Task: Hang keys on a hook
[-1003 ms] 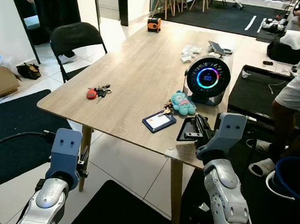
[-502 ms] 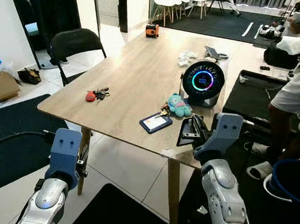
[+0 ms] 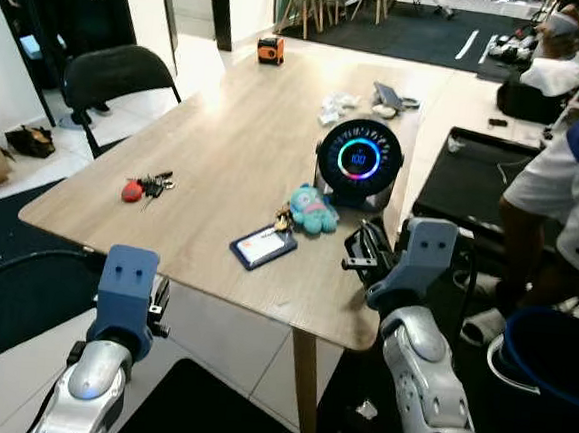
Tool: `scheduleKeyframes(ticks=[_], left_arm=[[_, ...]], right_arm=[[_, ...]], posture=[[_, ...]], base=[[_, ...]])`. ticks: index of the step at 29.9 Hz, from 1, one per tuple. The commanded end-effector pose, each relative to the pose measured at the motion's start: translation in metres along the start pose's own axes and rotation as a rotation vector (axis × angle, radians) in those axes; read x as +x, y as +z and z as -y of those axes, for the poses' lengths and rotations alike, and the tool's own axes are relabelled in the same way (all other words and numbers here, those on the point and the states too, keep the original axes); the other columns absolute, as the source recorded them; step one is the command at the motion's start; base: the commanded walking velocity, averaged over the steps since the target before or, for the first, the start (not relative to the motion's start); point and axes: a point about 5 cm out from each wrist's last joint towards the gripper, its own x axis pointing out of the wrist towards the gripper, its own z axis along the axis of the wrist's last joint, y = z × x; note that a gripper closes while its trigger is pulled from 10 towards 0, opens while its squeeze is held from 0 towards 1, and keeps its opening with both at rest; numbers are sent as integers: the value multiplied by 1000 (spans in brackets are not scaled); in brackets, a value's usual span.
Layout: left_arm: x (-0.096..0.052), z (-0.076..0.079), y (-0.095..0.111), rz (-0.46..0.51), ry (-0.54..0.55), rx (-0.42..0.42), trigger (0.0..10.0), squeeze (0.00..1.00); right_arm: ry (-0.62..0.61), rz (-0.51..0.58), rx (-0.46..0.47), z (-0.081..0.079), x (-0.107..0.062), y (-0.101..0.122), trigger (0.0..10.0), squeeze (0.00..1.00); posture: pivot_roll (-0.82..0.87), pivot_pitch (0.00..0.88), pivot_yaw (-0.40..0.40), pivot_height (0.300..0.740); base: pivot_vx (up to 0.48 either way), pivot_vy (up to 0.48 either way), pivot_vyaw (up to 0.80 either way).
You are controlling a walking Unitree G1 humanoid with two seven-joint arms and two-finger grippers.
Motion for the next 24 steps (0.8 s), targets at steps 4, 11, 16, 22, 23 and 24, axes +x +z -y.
scheduleKeyframes(ticks=[4,11,16,22,23,24], left_arm=[[-1,-3,-7,-29,2,13,10000,0],[0,-4,-7,-27,11,20,10000,0],[3,-4,3,24,-14,45,10000,0],[8,-2,16,90,-65,81,10000,0],[10,-1,19,107,-84,91,10000,0],[12,2,21,114,-111,80,10000,0]], right_arm=[[7,-6,10,-3,0,-3,10000,0],[10,-6,12,-3,0,-4,10000,0],[16,-3,12,-4,1,-4,10000,0],[48,9,-24,-7,0,-2,10000,0],[62,11,-47,-8,-1,-2,10000,0],[73,10,-66,-9,-2,-3,10000,0]], posture=[[137,172,77,740],[138,169,78,740],[143,171,77,740],[143,174,76,740],[141,174,77,740],[137,176,79,740]], base=[[0,0,0],[0,0,0],[0,0,0],[0,0,0],[0,0,0],[0,0,0]])
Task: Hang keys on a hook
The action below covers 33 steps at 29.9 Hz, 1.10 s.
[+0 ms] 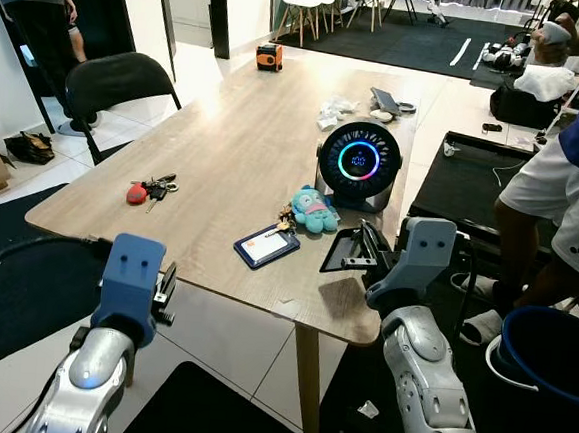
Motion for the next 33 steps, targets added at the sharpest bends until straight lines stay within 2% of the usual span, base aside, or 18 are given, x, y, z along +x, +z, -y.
scheduleKeyframes(ticks=[1,11,21,26,27,28,29,30,32,33], left_arm=[[3,2,-3,-7,-43,20,10000,0],[4,18,-3,0,-132,9,10000,0],[3,19,-7,-7,-134,30,10000,0],[2,20,-8,-14,-138,-4,10000,0],[1,22,-9,-18,-153,-34,10000,0],[-2,26,-10,-33,-214,-97,10000,0],[-2,26,-10,-33,-214,-97,10000,0],[-7,30,-10,-39,-269,-130,10000,0],[-7,30,-10,-39,-269,-130,10000,0],[-12,33,-13,-54,-327,-148,10000,0]], right_arm=[[24,-6,-40,-3,-3,-4,10000,0],[22,-19,-54,-2,-8,-7,10000,0],[28,-18,-52,-4,-8,-8,10000,0],[29,-17,-54,-4,-8,-8,10000,0],[26,-19,-54,-3,-8,-9,10000,0],[13,-28,-47,-1,-10,-11,10000,0],[13,-28,-47,-1,-10,-11,10000,0],[2,-34,-46,1,-13,-12,10000,0],[2,-34,-46,1,-13,-12,10000,0],[-12,-43,-53,5,-18,-14,10000,0]], posture=[[137,176,79,740],[129,180,84,740],[135,179,82,740],[135,178,80,740],[133,173,81,740],[133,171,80,740],[133,171,80,740],[131,169,82,740],[131,169,82,740],[131,169,82,740]], base=[[0,0,0],[0,0,0],[0,0,0],[0,0,0],[0,0,0],[0,0,0],[0,0,0],[0,0,0],[0,0,0],[0,0,0]])
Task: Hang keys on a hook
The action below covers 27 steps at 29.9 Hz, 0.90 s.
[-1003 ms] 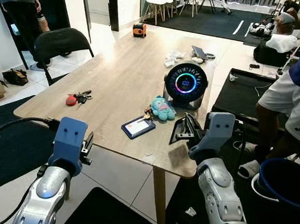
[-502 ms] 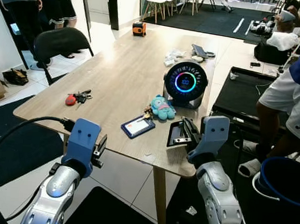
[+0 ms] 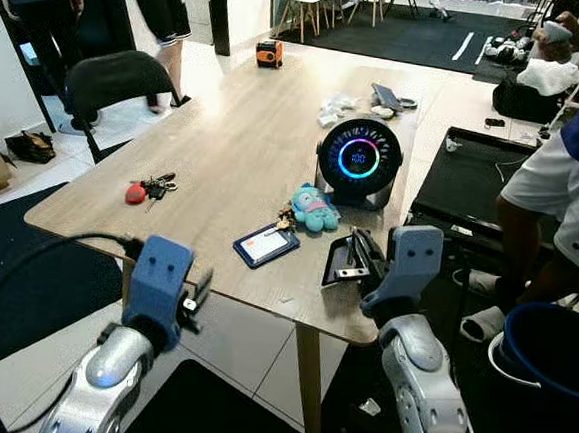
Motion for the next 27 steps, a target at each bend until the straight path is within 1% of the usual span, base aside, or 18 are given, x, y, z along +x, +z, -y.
scheduleKeyframes(ticks=[1,3,4,5,6,8,9,12,14,18,21,27], left_arm=[[-6,5,-3,-20,-66,-8,10000,0],[-7,10,-5,-32,-103,-8,10000,0],[-7,10,-5,-32,-103,-8,10000,0],[-6,13,-5,-35,-118,-17,10000,0],[-6,13,-5,-35,-118,-17,10000,0],[-3,18,-5,-35,-160,-29,10000,0],[-3,18,-5,-35,-160,-29,10000,0],[1,21,-4,-34,-190,-38,10000,0],[3,21,-2,-31,-198,-43,10000,0],[5,21,0,-21,-193,-56,10000,0],[9,18,7,9,-157,-105,10000,0],[14,21,11,43,-137,-147,10000,0]], right_arm=[[-38,-8,-17,9,-10,-2,10000,0],[-90,-45,-54,25,-25,-10,10000,0],[-90,-45,-54,25,-25,-10,10000,0],[-109,-56,-67,31,-29,-12,10000,0],[-109,-56,-67,31,-29,-12,10000,0],[-145,-66,-99,43,-34,-13,10000,0],[-145,-66,-99,43,-34,-13,10000,0],[-176,-67,-133,54,-37,-11,10000,0],[-184,-66,-140,56,-38,-11,10000,0],[-181,-68,-140,56,-38,-11,10000,0],[-149,-74,-145,49,-36,-12,10000,0],[-126,-80,-169,53,-32,-11,10000,0]], posture=[[119,165,93,740],[106,164,106,740],[106,164,106,740],[98,163,113,740],[98,163,113,740],[83,162,126,740],[83,162,126,740],[76,163,134,740],[69,161,138,740],[67,160,132,740],[58,161,107,740],[25,157,78,740]], base=[[0,0,0],[0,0,0],[0,0,0],[0,0,0],[0,0,0],[0,0,0],[0,0,0],[0,0,0],[0,0,0],[0,0,0],[0,0,0],[0,0,0]])
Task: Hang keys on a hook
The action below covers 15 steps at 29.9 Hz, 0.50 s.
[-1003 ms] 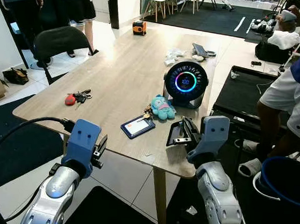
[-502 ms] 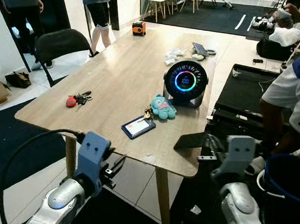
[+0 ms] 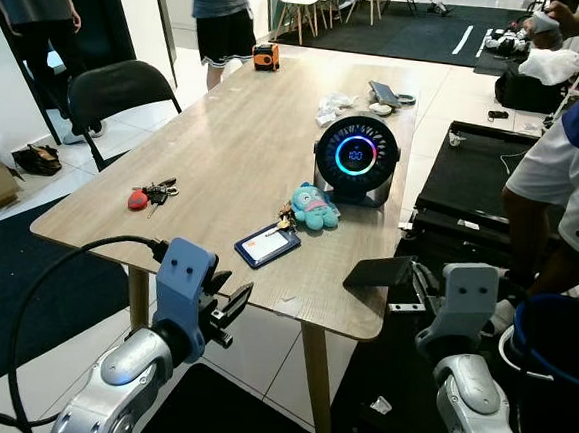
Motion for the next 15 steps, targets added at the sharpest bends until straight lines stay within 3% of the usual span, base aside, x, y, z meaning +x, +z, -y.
scheduleKeyframes(ticks=[1,15], left_arm=[[0,-1,-3,-9,17,-18,10000,0],[14,10,-7,28,16,-92,10000,0]], right_arm=[[11,-6,-14,1,1,-1,10000,0],[10,9,-82,18,7,7,10000,0]], posture=[[25,157,78,740],[-56,125,37,740]], base=[[0,0,0],[0,0,0]])
